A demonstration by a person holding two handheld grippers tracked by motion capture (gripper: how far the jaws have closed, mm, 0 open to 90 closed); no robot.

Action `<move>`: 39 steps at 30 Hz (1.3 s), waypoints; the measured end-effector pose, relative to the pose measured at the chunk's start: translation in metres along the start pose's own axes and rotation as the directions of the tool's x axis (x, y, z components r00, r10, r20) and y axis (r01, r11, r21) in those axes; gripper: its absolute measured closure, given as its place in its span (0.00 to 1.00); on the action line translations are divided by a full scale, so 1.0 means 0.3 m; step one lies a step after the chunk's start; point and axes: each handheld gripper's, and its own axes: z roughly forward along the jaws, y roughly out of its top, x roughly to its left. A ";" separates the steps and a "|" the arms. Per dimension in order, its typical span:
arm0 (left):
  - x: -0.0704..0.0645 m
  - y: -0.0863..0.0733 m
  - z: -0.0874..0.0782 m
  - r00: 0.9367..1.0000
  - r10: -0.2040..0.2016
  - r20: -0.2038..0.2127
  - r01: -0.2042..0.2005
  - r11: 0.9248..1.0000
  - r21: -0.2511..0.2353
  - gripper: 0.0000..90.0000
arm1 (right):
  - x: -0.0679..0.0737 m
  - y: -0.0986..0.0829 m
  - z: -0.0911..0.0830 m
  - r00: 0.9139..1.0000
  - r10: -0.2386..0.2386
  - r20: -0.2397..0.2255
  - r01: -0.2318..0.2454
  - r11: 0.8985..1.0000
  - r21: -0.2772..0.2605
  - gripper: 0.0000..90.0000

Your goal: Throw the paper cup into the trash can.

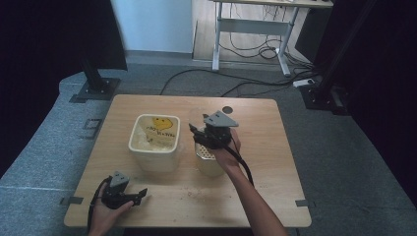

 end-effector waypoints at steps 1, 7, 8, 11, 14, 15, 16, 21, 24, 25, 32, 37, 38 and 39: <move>0.000 0.000 -0.001 1.000 0.001 0.001 -0.001 1.000 0.002 0.16 | 0.028 0.020 0.036 1.000 0.006 -0.029 -0.006 1.000 -0.004 0.46; 0.005 0.002 -0.005 1.000 0.001 0.002 -0.001 1.000 0.001 0.16 | 0.107 0.076 0.136 0.993 0.019 -0.114 -0.019 1.000 -0.003 0.45; 0.005 0.001 -0.005 1.000 0.000 0.002 0.000 1.000 0.000 0.16 | 0.122 0.085 0.158 0.992 0.019 -0.129 -0.019 1.000 0.000 0.44; 0.006 0.001 -0.007 1.000 0.002 0.004 -0.002 1.000 -0.001 0.16 | 0.168 0.110 0.246 0.983 0.040 -0.179 -0.035 0.999 0.031 0.33; 0.008 0.001 -0.009 1.000 0.006 0.007 -0.006 1.000 0.002 0.16 | 0.186 0.116 0.288 0.976 0.052 -0.210 -0.039 0.997 0.064 0.20; 0.010 0.001 -0.010 1.000 0.004 0.006 -0.004 1.000 -0.001 0.16 | 0.204 0.117 0.319 0.976 0.047 -0.213 -0.022 0.993 0.116 0.17; 0.012 0.001 -0.010 1.000 0.002 0.006 -0.002 1.000 -0.002 0.16 | 0.211 0.115 0.325 0.978 0.030 -0.205 -0.004 0.992 0.124 0.15; 0.016 0.001 -0.013 1.000 -0.002 0.006 0.002 1.000 -0.005 0.16 | 0.213 0.109 0.321 0.980 0.018 -0.197 0.010 0.990 0.140 0.14; 0.019 0.002 -0.014 1.000 -0.003 0.003 0.003 1.000 -0.006 0.16 | 0.192 0.104 0.283 0.981 0.020 -0.191 0.002 0.993 0.118 0.15; 0.020 0.002 -0.014 1.000 -0.004 0.003 0.004 1.000 -0.006 0.16 | 0.184 0.101 0.264 0.981 0.026 -0.191 -0.005 0.994 0.110 0.15; 0.009 0.003 -0.005 1.000 0.005 -0.002 -0.005 1.000 0.002 0.16 | 0.072 0.046 0.057 0.988 0.031 -0.151 -0.028 0.999 0.026 0.21; 0.004 0.004 0.001 1.000 0.009 -0.003 -0.009 1.000 0.008 0.16 | -0.014 -0.017 -0.073 0.992 0.047 -0.115 -0.049 0.999 -0.018 0.23; 0.003 0.004 0.002 1.000 0.011 -0.005 -0.011 1.000 0.009 0.16 | -0.014 -0.017 -0.073 0.992 0.047 -0.115 -0.049 0.999 -0.018 0.23; 0.000 0.003 0.003 1.000 0.010 -0.007 -0.010 1.000 0.008 0.16 | -0.029 -0.033 -0.098 0.994 0.050 -0.099 -0.052 0.998 -0.022 0.23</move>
